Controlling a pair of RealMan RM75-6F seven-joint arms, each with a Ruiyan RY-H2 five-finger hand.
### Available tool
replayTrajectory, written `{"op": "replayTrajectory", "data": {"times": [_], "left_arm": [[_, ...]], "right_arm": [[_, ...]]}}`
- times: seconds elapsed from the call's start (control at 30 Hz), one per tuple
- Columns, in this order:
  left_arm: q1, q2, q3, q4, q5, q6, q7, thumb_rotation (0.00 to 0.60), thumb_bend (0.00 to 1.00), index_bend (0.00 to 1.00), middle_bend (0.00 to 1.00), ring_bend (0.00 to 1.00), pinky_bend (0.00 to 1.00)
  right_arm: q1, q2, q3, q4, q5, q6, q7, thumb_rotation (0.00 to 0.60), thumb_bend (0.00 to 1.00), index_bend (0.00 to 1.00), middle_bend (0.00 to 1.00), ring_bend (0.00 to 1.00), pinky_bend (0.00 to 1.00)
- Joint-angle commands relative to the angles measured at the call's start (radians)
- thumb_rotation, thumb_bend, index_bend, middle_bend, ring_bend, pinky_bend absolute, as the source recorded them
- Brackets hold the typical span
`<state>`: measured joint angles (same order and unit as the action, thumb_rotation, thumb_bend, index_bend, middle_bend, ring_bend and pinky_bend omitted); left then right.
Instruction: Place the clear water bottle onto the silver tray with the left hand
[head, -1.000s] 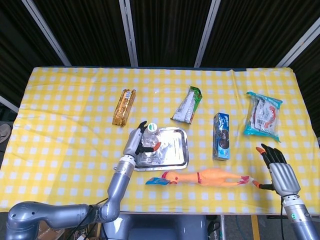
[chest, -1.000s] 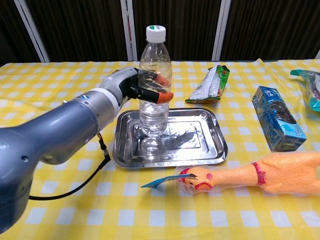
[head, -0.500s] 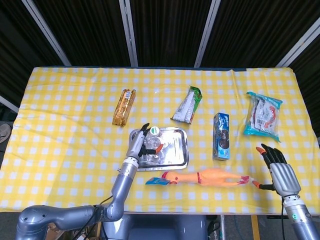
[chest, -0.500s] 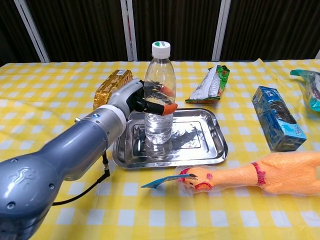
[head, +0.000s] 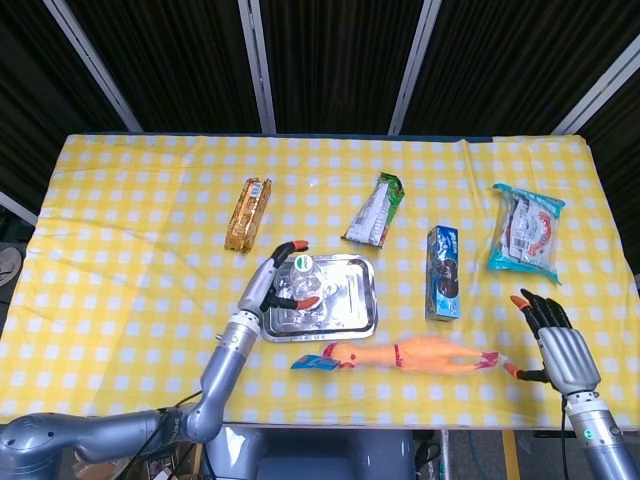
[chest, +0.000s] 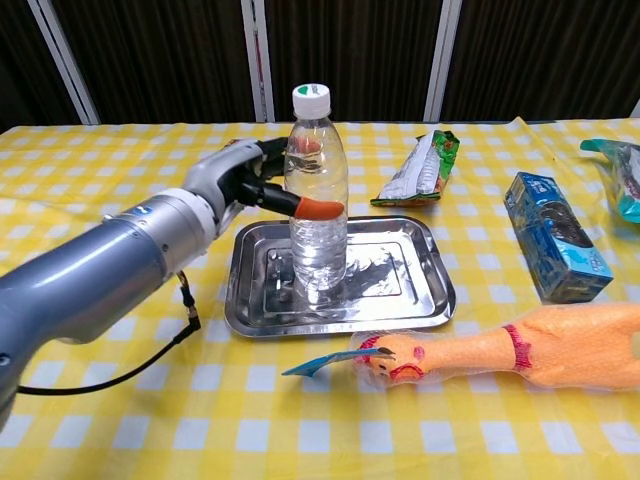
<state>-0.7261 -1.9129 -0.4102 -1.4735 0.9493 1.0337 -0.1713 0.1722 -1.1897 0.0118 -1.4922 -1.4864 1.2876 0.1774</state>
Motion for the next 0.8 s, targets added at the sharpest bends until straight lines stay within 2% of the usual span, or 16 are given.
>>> {"op": "replayTrajectory", "data": {"times": [0.03, 0.13, 0.23, 0.3, 0.37, 0.47, 0.63, 0.8], "left_arm": [[0.079, 0.126, 0.003, -0.136, 0.044, 0.049, -0.024, 0.600, 0.18, 0.12, 0.12, 0.00, 0.00], [0.157, 0.264, 0.052, -0.248, 0.106, 0.086, -0.011, 0.600, 0.19, 0.12, 0.13, 0.00, 0.00], [0.248, 0.394, 0.137, -0.295, 0.218, 0.181, 0.045, 0.600, 0.29, 0.13, 0.16, 0.00, 0.00], [0.312, 0.469, 0.209, -0.258, 0.305, 0.272, 0.125, 0.600, 0.32, 0.14, 0.17, 0.00, 0.00], [0.367, 0.509, 0.259, -0.191, 0.348, 0.352, 0.210, 0.600, 0.33, 0.15, 0.17, 0.00, 0.00], [0.428, 0.536, 0.309, -0.096, 0.378, 0.424, 0.267, 0.600, 0.33, 0.16, 0.16, 0.00, 0.00], [0.491, 0.530, 0.348, 0.031, 0.388, 0.482, 0.327, 0.600, 0.33, 0.16, 0.13, 0.00, 0.00], [0.510, 0.551, 0.355, 0.028, 0.315, 0.408, 0.342, 0.600, 0.33, 0.15, 0.11, 0.00, 0.00]], "right_arm": [[0.000, 0.000, -0.003, -0.005, -0.005, 0.000, -0.004, 0.600, 0.05, 0.11, 0.00, 0.00, 0.00], [-0.001, 0.001, -0.006, -0.016, -0.013, 0.007, -0.011, 0.600, 0.05, 0.11, 0.00, 0.00, 0.00], [-0.003, 0.003, -0.006, -0.022, -0.017, 0.013, -0.013, 0.600, 0.05, 0.11, 0.00, 0.00, 0.00], [-0.004, 0.003, -0.005, -0.024, -0.017, 0.016, -0.016, 0.600, 0.05, 0.11, 0.00, 0.00, 0.00], [-0.006, 0.004, -0.005, -0.026, -0.017, 0.021, -0.020, 0.600, 0.05, 0.11, 0.00, 0.00, 0.00], [-0.009, 0.001, 0.000, -0.025, -0.018, 0.034, -0.026, 0.600, 0.05, 0.11, 0.00, 0.00, 0.00], [-0.009, -0.019, 0.008, 0.002, -0.024, 0.051, -0.043, 0.600, 0.05, 0.11, 0.00, 0.00, 0.00], [-0.008, -0.046, 0.017, 0.039, -0.029, 0.072, -0.076, 0.600, 0.05, 0.11, 0.00, 0.00, 0.00]]}}
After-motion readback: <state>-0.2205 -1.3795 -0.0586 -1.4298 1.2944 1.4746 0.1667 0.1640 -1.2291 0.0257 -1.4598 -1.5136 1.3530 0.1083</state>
